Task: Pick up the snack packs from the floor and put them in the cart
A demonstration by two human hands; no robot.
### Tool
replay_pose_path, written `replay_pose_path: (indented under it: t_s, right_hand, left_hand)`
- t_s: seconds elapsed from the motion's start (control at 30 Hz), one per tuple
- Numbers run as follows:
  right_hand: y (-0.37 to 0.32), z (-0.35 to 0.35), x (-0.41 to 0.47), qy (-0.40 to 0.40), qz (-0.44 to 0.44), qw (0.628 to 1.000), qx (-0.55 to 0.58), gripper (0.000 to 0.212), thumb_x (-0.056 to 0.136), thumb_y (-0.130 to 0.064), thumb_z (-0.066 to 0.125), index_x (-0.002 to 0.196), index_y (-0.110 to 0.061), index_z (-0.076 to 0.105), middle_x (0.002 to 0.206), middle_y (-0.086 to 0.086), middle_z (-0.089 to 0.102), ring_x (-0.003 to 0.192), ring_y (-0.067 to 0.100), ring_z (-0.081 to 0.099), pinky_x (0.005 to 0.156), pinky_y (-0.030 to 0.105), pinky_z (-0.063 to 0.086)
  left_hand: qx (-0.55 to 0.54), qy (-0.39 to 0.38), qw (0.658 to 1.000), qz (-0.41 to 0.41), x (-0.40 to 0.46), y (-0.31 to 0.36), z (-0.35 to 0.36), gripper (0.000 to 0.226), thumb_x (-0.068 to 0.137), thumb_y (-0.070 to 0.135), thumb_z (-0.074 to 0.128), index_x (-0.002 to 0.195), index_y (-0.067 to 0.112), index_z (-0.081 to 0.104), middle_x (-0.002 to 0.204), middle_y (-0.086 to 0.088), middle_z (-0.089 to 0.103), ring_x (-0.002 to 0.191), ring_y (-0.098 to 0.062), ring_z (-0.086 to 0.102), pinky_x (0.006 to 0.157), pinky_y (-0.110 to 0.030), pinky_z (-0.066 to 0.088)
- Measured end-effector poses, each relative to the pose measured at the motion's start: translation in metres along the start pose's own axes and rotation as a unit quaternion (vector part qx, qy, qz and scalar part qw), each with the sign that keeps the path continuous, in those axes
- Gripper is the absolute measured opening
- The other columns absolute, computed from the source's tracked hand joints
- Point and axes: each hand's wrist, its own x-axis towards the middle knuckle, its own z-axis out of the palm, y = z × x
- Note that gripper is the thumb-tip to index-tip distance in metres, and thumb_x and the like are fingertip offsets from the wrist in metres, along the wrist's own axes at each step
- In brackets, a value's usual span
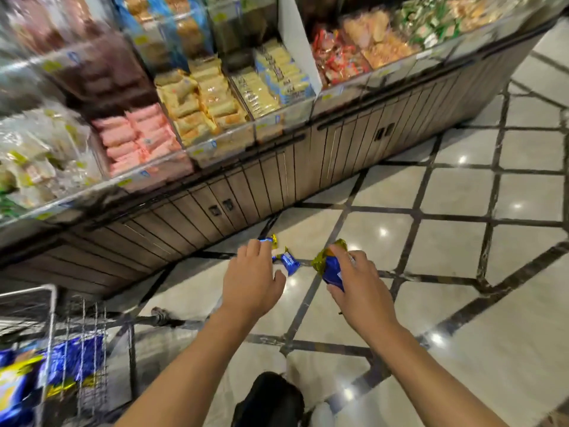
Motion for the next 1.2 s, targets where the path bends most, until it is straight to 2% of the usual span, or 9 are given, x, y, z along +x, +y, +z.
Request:
replay_pose_path:
  t_s: [0.13, 0.33, 0.53, 0.7, 0.83, 0.93, 1.0, 1.2]
  right_hand:
    - [-0.028, -0.021, 0.033, 0.009, -0.016, 1.000, -0.008, 0.072, 0.091, -0.030, 0.065, 0.143, -0.040, 0.017, 0.134, 0.001, 0.038, 0.114, 0.021, 0.047, 0.079, 0.035, 0.053]
    - [-0.040, -0.025, 0.096, -0.001, -0.009, 1.000, -0.009, 0.072, 0.092, -0.033, 0.065, 0.142, -0.043, 0.015, 0.133, -0.001, 0.039, 0.113, 0.019, 0.047, 0.079, 0.036, 0.055]
    - [-0.030, -0.039, 0.163, -0.008, -0.007, 1.000, 0.008, 0.071, 0.092, -0.030, 0.066, 0.141, -0.044, 0.017, 0.134, -0.002, 0.040, 0.114, 0.015, 0.046, 0.079, 0.031, 0.056]
    - [0.001, -0.027, 0.233, -0.058, -0.027, 0.998, 0.010, 0.072, 0.092, -0.031, 0.066, 0.144, -0.044, 0.017, 0.139, -0.005, 0.037, 0.120, 0.013, 0.045, 0.080, 0.028, 0.057]
    - [0.041, 0.020, 0.304, -0.087, -0.081, 0.993, -0.012, 0.071, 0.093, -0.033, 0.063, 0.143, -0.044, 0.013, 0.137, -0.007, 0.036, 0.121, 0.010, 0.043, 0.078, 0.025, 0.055]
    - [0.075, 0.079, 0.354, -0.095, -0.130, 0.987, -0.026, 0.069, 0.092, -0.034, 0.063, 0.146, -0.040, 0.020, 0.132, -0.009, 0.037, 0.117, 0.011, 0.044, 0.073, 0.020, 0.048]
    - [0.101, 0.129, 0.382, -0.108, -0.141, 0.984, -0.027, 0.070, 0.090, -0.034, 0.066, 0.145, -0.040, 0.023, 0.131, -0.009, 0.039, 0.116, 0.012, 0.044, 0.071, 0.022, 0.050]
    - [0.180, 0.314, 0.442, -0.145, -0.188, 0.970, -0.052, 0.074, 0.093, -0.040, 0.060, 0.145, -0.047, 0.009, 0.139, -0.011, 0.030, 0.123, 0.011, 0.037, 0.075, 0.027, 0.052]
  left_hand:
    - [0.023, -0.006, 1.000, -0.009, 0.015, -0.008, -0.015, 0.048, 0.089, 0.039, 0.052, 0.132, 0.020, 0.045, 0.121, -0.003, 0.049, 0.106, -0.023, 0.048, 0.085, -0.034, 0.040]
    - [0.002, -0.011, 0.999, -0.033, 0.072, -0.029, -0.010, 0.050, 0.088, 0.042, 0.051, 0.133, 0.021, 0.043, 0.124, -0.001, 0.048, 0.109, -0.023, 0.047, 0.089, -0.033, 0.041]
    - [-0.010, -0.021, 0.998, -0.054, 0.137, -0.026, -0.009, 0.058, 0.088, 0.045, 0.052, 0.139, 0.019, 0.043, 0.128, -0.003, 0.046, 0.117, -0.026, 0.044, 0.096, -0.037, 0.042]
    - [-0.026, -0.031, 0.993, -0.111, 0.188, -0.014, 0.024, 0.059, 0.092, 0.047, 0.048, 0.143, 0.020, 0.039, 0.139, -0.003, 0.042, 0.128, -0.025, 0.039, 0.103, -0.039, 0.038]
    - [-0.034, -0.073, 0.984, -0.158, 0.229, -0.015, 0.100, 0.062, 0.092, 0.046, 0.042, 0.148, 0.023, 0.029, 0.148, -0.003, 0.033, 0.134, -0.025, 0.032, 0.105, -0.039, 0.036]
    - [-0.039, -0.105, 0.975, -0.194, 0.263, -0.030, 0.180, 0.062, 0.091, 0.044, 0.045, 0.146, 0.024, 0.027, 0.148, -0.002, 0.029, 0.135, -0.025, 0.030, 0.105, -0.039, 0.036]
    - [-0.047, -0.114, 0.967, -0.221, 0.282, -0.042, 0.240, 0.061, 0.090, 0.043, 0.049, 0.144, 0.025, 0.028, 0.147, -0.001, 0.029, 0.134, -0.025, 0.032, 0.103, -0.039, 0.039]
    - [-0.072, -0.126, 0.958, -0.248, 0.331, -0.089, 0.447, 0.071, 0.091, 0.046, 0.055, 0.149, 0.024, 0.021, 0.150, -0.004, 0.026, 0.135, -0.027, 0.033, 0.102, -0.044, 0.042]
